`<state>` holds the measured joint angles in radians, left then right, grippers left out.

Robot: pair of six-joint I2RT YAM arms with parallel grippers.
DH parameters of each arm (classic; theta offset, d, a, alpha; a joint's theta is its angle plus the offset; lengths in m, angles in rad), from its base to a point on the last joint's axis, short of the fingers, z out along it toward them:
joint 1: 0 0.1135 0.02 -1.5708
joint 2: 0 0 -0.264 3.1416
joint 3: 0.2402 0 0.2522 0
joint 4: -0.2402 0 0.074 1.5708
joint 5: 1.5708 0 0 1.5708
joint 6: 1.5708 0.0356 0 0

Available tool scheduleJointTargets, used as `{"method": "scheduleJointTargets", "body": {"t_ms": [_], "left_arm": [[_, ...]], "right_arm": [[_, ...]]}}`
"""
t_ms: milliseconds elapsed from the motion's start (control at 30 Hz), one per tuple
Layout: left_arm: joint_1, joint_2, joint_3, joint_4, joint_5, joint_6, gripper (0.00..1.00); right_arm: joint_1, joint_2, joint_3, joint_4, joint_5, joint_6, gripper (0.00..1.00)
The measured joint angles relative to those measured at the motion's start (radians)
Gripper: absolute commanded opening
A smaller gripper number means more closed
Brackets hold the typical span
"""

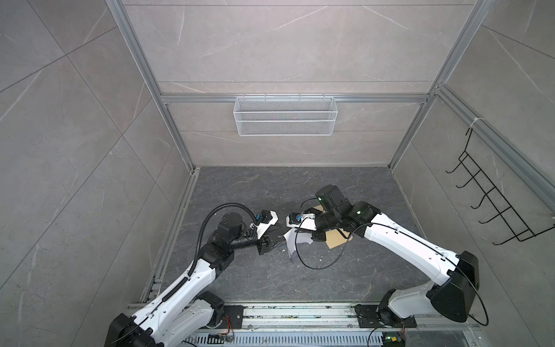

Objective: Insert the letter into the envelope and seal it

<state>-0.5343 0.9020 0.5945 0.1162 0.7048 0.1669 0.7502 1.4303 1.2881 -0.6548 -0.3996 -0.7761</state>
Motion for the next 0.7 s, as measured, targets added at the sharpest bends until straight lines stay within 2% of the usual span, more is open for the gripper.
{"method": "scheduleJointTargets", "body": {"t_ms": [167,367,533,667,700], "left_arm": [[0.0,-0.069,-0.002,-0.012,-0.01,-0.007,0.77],[-0.008,-0.071,-0.002,-0.014,0.003,-0.011,0.79],[-0.016,-0.018,-0.002,-0.027,0.001,-0.011,0.73],[-0.016,0.025,-0.002,-0.035,-0.024,-0.008,0.62],[-0.016,0.036,-0.002,-0.04,-0.031,-0.006,0.56]], "right_arm": [[-0.01,-0.031,-0.041,0.0,0.05,0.047,0.0],[-0.01,-0.061,-0.05,0.001,0.04,0.086,0.0],[-0.01,-0.079,-0.051,0.001,0.004,0.101,0.0],[-0.01,-0.107,-0.055,0.001,-0.011,0.104,0.0],[-0.01,-0.115,-0.057,0.001,-0.014,0.104,0.0]]}}
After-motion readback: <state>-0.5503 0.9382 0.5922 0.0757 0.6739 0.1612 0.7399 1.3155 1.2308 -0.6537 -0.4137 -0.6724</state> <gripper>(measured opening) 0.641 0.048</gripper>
